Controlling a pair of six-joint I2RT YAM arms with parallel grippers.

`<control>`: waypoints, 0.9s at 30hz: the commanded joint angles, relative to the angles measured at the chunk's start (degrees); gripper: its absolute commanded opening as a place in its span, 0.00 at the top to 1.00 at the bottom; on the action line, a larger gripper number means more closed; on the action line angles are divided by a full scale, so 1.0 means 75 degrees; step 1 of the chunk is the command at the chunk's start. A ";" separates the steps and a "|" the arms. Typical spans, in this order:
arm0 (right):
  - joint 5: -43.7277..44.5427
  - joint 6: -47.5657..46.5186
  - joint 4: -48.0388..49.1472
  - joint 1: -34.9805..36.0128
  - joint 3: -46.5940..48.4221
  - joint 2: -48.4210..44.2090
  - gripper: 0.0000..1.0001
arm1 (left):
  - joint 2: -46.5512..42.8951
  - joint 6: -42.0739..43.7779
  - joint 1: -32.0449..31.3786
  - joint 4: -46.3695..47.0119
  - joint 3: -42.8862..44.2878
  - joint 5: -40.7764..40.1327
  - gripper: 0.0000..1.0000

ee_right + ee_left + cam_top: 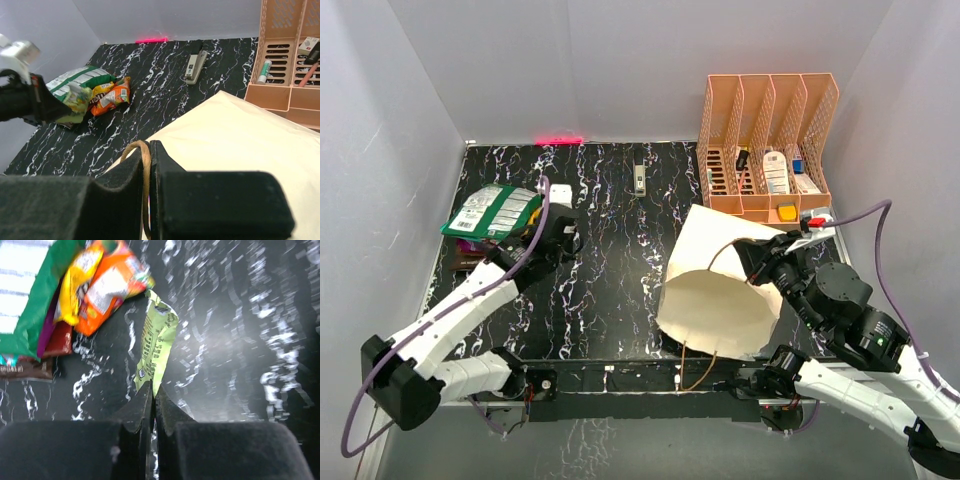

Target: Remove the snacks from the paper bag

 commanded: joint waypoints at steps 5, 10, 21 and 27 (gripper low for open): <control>-0.0540 -0.0203 0.0555 0.0014 0.0733 0.0580 0.92 | 0.0446 0.0455 0.1594 0.0731 -0.1547 0.0749 1.00; -0.1095 -0.0363 0.0929 0.0015 0.1483 0.1576 0.92 | 0.0648 0.0826 0.2262 0.1529 -0.2231 0.0808 1.00; 0.0553 -0.0572 0.1514 0.0017 0.3586 0.3874 0.92 | 0.1618 0.0768 0.2671 0.1496 -0.2066 0.1328 1.00; 0.3789 -0.1041 0.1396 0.0017 0.2835 0.3525 0.92 | 0.1574 0.0718 0.2687 0.1445 -0.2066 0.1376 0.85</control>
